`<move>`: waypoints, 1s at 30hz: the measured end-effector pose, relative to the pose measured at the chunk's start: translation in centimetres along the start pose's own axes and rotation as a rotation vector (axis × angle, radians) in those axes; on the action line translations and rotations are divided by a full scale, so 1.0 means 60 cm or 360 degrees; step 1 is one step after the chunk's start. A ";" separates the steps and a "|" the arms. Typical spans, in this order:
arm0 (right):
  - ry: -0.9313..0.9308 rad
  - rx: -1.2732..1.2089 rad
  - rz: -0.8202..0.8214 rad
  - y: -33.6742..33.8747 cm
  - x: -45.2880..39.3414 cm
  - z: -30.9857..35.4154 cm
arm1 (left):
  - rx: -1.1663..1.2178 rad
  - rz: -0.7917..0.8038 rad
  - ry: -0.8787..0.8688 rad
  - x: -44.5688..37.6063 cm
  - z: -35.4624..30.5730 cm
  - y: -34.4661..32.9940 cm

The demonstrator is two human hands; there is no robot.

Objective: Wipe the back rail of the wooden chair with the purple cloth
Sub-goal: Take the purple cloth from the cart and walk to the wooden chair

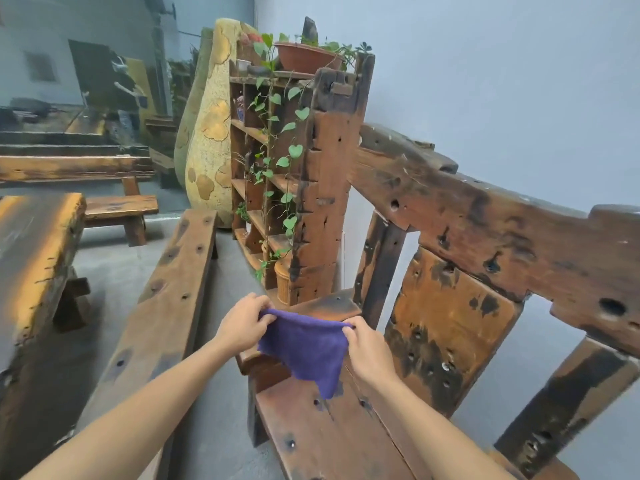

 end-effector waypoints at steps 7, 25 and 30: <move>-0.0010 -0.0154 -0.0236 0.011 -0.190 0.124 | 0.0049 -0.0333 -0.0176 -0.280 0.079 0.061; 0.0055 -0.0970 -0.1075 0.124 -0.697 0.309 | 0.0393 -0.0429 -0.0765 -0.889 0.091 0.059; 0.0214 -0.1038 -0.1297 0.206 -0.821 0.392 | 0.0574 -0.0568 -0.0881 -1.076 0.068 0.085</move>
Point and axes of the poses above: each hand's wrist, its own x-axis away from the middle knuckle, its own y-axis out of the back of the hand, z = x × y, the point moved 3 cm from there along -x, towards the middle knuckle, and after that the axes turned 11 degrees about -y, right-handed, at the moved point
